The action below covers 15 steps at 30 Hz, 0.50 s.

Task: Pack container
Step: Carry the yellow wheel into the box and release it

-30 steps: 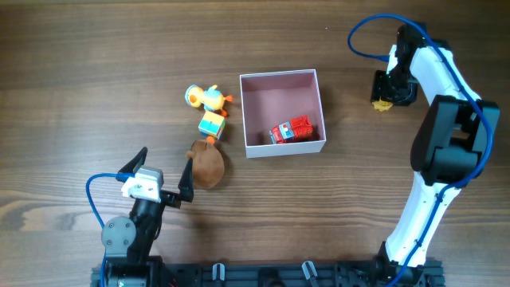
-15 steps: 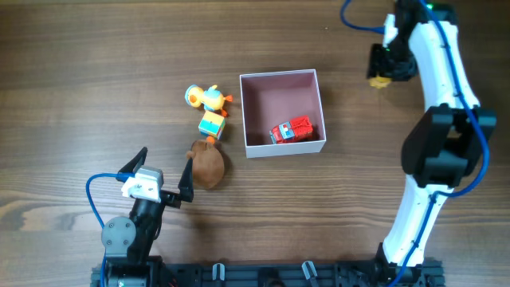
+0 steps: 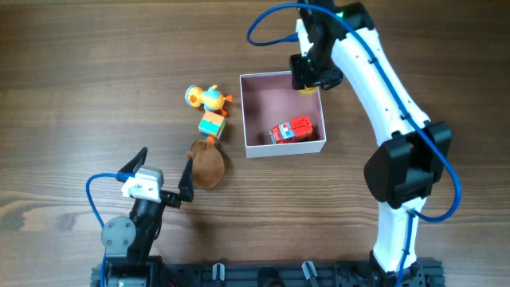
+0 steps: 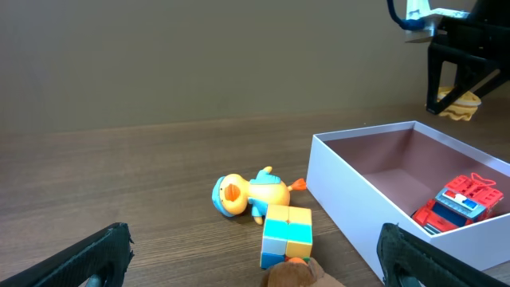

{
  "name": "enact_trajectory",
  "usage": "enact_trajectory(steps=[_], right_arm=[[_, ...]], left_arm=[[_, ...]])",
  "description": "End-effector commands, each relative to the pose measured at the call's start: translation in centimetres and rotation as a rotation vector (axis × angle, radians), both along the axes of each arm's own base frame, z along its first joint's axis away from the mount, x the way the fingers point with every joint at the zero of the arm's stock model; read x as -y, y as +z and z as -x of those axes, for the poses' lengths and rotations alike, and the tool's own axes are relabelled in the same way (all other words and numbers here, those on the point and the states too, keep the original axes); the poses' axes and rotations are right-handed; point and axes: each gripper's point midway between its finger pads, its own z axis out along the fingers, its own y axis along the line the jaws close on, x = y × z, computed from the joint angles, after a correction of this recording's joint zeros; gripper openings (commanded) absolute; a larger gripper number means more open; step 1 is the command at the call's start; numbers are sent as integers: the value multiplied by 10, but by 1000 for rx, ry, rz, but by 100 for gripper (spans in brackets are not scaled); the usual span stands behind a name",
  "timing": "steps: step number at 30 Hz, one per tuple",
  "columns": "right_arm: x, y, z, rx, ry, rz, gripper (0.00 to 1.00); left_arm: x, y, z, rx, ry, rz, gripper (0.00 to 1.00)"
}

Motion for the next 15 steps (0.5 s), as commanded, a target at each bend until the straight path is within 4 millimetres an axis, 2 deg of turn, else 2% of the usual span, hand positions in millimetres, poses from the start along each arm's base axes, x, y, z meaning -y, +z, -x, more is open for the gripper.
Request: enact_trajectory(steps=[1, 11, 15], right_arm=[[-21, 21, 2, 58, 11, -34, 51], [-25, -1, -15, 92, 10, -21, 54], [-24, -11, -15, 74, 11, -4, 55]], left_arm=[[0, -2, 0, 3, -1, -15, 100], [0, -2, 0, 3, -1, -15, 100], [0, -2, 0, 3, -1, -15, 100]])
